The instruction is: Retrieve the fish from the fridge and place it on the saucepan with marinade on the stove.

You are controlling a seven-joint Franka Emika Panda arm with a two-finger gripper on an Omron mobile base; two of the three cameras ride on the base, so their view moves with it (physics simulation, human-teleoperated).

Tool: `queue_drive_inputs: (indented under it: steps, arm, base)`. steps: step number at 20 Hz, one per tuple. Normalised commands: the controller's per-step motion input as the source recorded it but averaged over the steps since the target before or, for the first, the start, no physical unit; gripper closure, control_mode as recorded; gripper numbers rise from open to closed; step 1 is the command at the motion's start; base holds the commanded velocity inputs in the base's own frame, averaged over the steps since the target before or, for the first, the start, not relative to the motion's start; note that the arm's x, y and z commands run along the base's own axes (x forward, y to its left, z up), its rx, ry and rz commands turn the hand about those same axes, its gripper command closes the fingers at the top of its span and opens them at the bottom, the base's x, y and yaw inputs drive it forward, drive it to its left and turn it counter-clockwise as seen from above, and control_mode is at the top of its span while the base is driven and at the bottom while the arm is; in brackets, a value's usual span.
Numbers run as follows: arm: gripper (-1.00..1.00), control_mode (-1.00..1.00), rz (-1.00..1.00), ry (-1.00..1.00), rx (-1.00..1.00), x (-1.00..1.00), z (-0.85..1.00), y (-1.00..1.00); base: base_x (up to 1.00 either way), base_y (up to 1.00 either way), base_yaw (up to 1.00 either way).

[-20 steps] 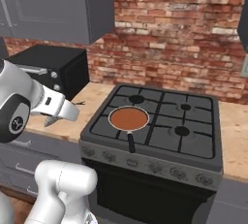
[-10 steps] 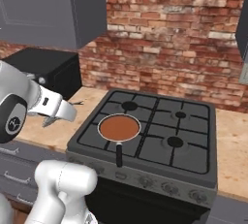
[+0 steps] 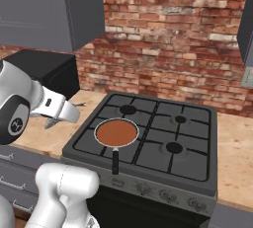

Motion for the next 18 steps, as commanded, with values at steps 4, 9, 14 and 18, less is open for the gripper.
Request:
queue_drive_inputs:
  steps: [4, 9, 14, 18]
  arm:
    - [1.0, 1.0, 0.0, 0.0, 0.0, 0.0, 0.0, 0.0]
    - [1.0, 1.0, 0.0, 0.0, 0.0, 0.0, 0.0, 0.0]
    - [1.0, -1.0, 0.0, 0.01, 0.0, 0.14, -0.03, 0.0]
    - [1.0, -1.0, 0.0, 0.08, 0.0, 0.49, -0.21, -0.22]
  base:
    - [0.0, 0.0, 0.0]
    - [0.0, 0.0, 0.0]
    - [0.04, 0.0, 0.0]
    - [0.0, 0.0, 0.0]
